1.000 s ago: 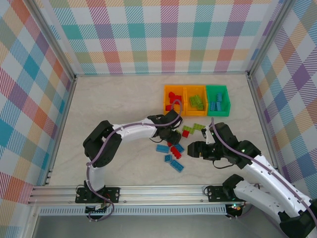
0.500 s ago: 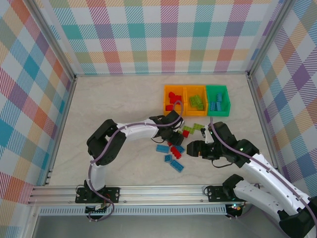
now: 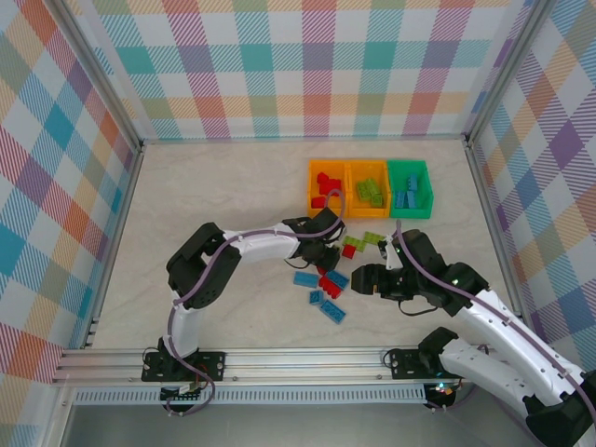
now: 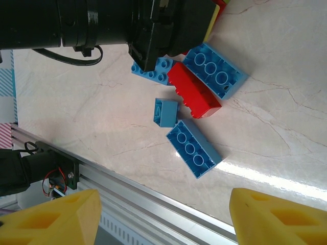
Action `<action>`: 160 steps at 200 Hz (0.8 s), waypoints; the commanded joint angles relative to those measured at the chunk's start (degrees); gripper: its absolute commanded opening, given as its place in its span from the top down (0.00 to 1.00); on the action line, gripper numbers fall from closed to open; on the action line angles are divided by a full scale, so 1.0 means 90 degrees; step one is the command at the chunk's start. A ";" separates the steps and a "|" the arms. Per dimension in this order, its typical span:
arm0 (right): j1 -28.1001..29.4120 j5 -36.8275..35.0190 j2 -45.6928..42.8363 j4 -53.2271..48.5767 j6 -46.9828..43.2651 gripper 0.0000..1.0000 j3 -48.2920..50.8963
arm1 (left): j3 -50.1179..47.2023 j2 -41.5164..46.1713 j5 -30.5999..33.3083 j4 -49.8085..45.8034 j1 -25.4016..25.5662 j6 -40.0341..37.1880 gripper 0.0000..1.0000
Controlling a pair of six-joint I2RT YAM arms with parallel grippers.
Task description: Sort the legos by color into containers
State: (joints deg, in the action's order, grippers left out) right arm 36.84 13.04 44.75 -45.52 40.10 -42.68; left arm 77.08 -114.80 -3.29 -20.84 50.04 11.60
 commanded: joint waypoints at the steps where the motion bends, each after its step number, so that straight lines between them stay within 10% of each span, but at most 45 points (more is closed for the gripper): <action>1: 0.0046 -0.0023 -0.0074 0.0072 0.0088 0.32 0.0047 | -0.0144 0.0796 0.0377 -0.0098 -0.0027 0.0095 0.85; 50: 0.0047 -0.0637 -0.0664 0.0487 0.0248 0.29 0.0103 | 0.0026 0.1860 0.1779 0.0243 -0.0078 -0.0075 0.93; 111: 0.0046 -0.0720 -0.0694 0.0799 0.0362 0.28 0.0181 | 0.3009 -0.0697 0.2358 0.0717 -0.0941 -0.0660 0.95; 160: 0.0047 -0.0818 -0.0932 0.0328 0.0384 0.28 0.0140 | 0.5354 -0.2148 0.2345 -0.0344 -0.1126 -0.0868 0.63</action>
State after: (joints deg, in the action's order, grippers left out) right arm 36.84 6.79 38.02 -40.36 42.85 -41.76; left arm 119.85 -133.78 17.67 -19.38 40.05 5.06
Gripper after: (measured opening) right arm 0.724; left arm 0.263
